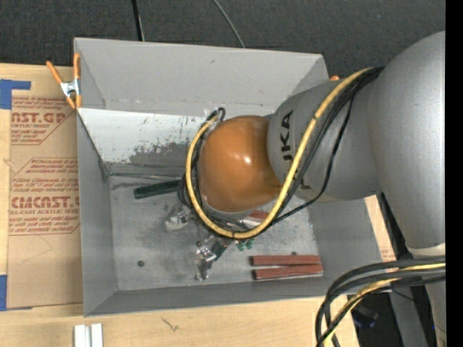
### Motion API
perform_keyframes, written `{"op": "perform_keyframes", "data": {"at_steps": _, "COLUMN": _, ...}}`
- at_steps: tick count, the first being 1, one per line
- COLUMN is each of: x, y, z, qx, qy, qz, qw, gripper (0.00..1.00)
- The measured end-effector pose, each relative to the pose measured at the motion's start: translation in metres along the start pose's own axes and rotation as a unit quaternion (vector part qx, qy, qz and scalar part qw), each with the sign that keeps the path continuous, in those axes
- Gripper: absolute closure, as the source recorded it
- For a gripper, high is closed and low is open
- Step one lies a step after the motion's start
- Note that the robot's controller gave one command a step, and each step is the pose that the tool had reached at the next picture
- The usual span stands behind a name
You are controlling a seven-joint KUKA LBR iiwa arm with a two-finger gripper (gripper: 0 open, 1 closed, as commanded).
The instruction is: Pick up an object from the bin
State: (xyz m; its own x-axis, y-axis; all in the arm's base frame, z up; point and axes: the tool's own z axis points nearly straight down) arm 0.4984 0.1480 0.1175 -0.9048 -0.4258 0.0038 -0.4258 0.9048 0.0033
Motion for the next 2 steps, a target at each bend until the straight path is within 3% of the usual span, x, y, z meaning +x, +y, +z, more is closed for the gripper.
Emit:
{"op": "perform_keyframes", "data": {"at_steps": 1, "x": -0.011, "y": -0.025, "z": -0.042, "qx": 0.001, "qy": -0.0008, "qz": 0.126, "qw": 0.9921, "gripper": 0.00}}
{"op": "perform_keyframes", "data": {"at_steps": 2, "x": 0.005, "y": -0.049, "z": -0.024, "qx": 0.002, "qy": -0.0064, "qz": 0.111, "qw": 0.9938, "gripper": 0.00}}
